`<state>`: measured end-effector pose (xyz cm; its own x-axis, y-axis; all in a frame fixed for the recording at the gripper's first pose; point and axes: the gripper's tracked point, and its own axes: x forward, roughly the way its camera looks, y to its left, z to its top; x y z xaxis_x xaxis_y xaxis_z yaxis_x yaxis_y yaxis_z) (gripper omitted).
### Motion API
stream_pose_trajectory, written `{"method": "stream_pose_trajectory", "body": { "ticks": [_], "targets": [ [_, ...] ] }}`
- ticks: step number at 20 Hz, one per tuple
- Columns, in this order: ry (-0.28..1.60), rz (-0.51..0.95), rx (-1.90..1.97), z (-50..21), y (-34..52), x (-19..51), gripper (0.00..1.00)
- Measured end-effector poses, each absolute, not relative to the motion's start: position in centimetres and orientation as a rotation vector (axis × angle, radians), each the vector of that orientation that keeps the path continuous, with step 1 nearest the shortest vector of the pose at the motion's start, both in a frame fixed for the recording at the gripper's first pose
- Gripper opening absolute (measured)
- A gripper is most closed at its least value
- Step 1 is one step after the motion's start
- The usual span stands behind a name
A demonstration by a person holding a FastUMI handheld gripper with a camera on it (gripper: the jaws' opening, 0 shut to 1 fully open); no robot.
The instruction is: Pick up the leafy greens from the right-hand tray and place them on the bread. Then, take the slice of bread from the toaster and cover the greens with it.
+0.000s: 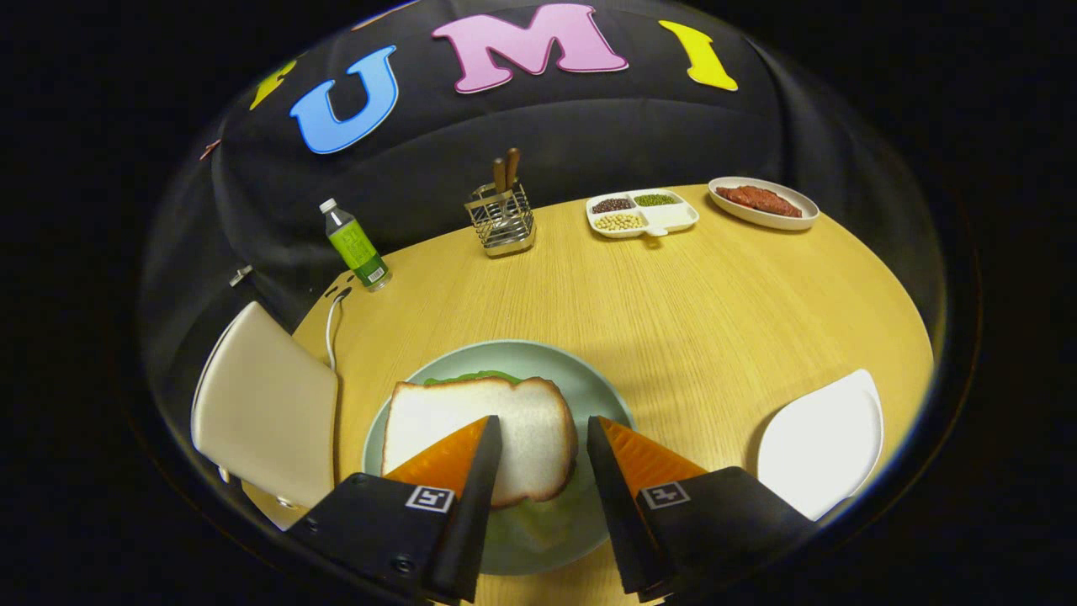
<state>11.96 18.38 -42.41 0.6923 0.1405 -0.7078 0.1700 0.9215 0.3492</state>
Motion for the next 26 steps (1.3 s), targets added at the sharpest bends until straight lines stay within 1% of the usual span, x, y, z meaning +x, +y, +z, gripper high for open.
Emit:
{"method": "stream_pose_trajectory", "body": {
  "ticks": [2, 3, 5, 6, 7, 8, 11, 14, 21, 26],
  "targets": [
    [0.808, -0.011, 0.331, -42.4, 18.1, 12.1, 0.72],
    [0.804, -0.009, 0.292, -42.1, 17.9, 12.1, 0.75],
    [0.78, -0.017, 0.237, -41.4, 17.2, 12.3, 0.84],
    [0.764, -0.022, 0.219, -41.1, 16.7, 12.4, 0.92],
    [0.753, -0.026, 0.214, -40.6, 16.4, 12.3, 0.98],
    [0.744, -0.027, 0.217, -40.1, 16.0, 12.3, 1.0],
    [0.701, -0.032, 0.231, -38.0, 14.8, 12.4, 1.0],
    [0.645, -0.013, 0.246, -34.2, 13.8, 12.1, 1.0],
    [0.453, 0.093, 0.206, -21.4, 10.9, 8.5, 1.0],
    [0.347, 0.088, 0.253, -13.6, 8.0, 4.4, 1.0]
  ]
}}
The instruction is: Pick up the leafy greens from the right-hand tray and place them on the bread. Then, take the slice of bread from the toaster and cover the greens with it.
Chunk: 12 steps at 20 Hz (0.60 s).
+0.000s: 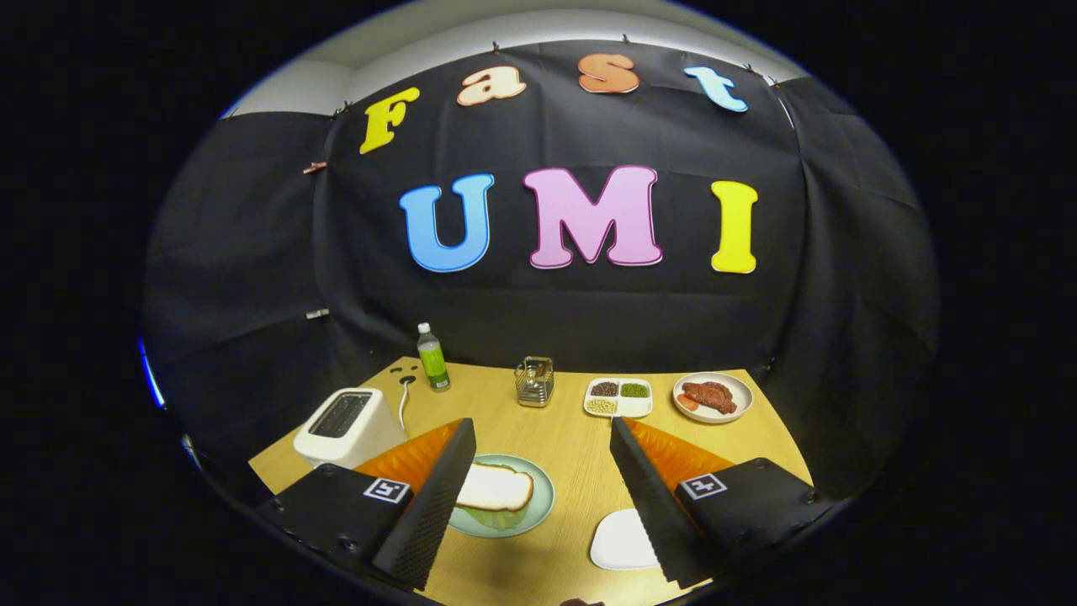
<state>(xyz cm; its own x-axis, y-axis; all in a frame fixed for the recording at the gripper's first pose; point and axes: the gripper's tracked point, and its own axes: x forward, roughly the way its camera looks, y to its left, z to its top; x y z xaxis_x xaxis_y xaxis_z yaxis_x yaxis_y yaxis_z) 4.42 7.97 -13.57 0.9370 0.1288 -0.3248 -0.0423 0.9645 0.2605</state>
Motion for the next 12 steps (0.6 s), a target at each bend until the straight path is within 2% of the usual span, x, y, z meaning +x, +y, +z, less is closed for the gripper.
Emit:
{"method": "stream_pose_trajectory", "body": {
  "ticks": [12],
  "targets": [
    [0.267, -0.01, 0.186, -7.8, 1.7, -1.0, 0.99]
  ]
}}
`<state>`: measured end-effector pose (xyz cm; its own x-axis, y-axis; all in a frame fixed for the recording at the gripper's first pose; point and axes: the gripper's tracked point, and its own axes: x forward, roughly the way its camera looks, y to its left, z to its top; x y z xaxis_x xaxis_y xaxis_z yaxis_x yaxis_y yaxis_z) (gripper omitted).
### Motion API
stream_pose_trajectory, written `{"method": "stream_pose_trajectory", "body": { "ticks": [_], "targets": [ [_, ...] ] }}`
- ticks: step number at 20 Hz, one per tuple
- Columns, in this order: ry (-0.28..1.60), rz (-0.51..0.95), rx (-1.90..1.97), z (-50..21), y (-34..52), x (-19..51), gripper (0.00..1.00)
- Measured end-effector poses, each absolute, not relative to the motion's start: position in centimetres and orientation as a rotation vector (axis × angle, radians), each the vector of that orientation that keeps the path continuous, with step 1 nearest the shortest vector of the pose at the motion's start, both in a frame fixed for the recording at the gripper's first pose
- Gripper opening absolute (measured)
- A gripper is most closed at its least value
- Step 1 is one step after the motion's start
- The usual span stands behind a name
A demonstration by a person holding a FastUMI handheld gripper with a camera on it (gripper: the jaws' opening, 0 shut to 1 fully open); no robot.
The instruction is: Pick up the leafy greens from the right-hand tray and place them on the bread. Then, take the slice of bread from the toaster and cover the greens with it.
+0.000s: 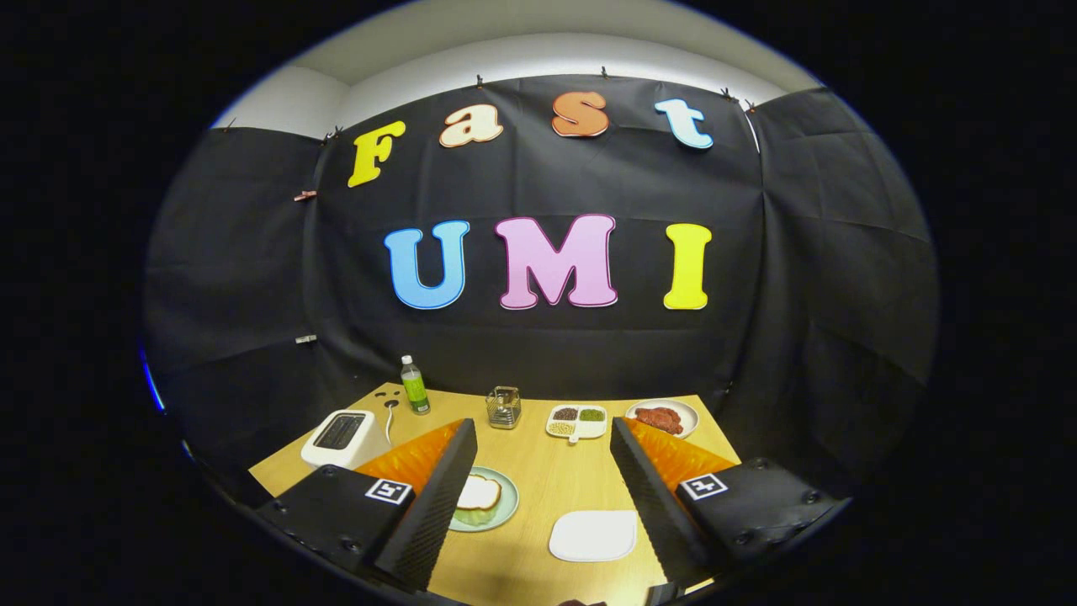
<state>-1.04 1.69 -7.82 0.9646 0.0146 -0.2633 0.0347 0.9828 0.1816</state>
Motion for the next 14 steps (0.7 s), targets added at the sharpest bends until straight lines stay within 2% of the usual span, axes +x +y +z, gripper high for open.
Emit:
{"method": "stream_pose_trajectory", "body": {
  "ticks": [8, 14],
  "targets": [
    [0.219, 0.021, 0.077, -6.5, 1.0, -1.7, 0.99],
    [0.155, 0.144, 0.042, -4.1, 2.5, -1.6, 0.98]
  ]
}}
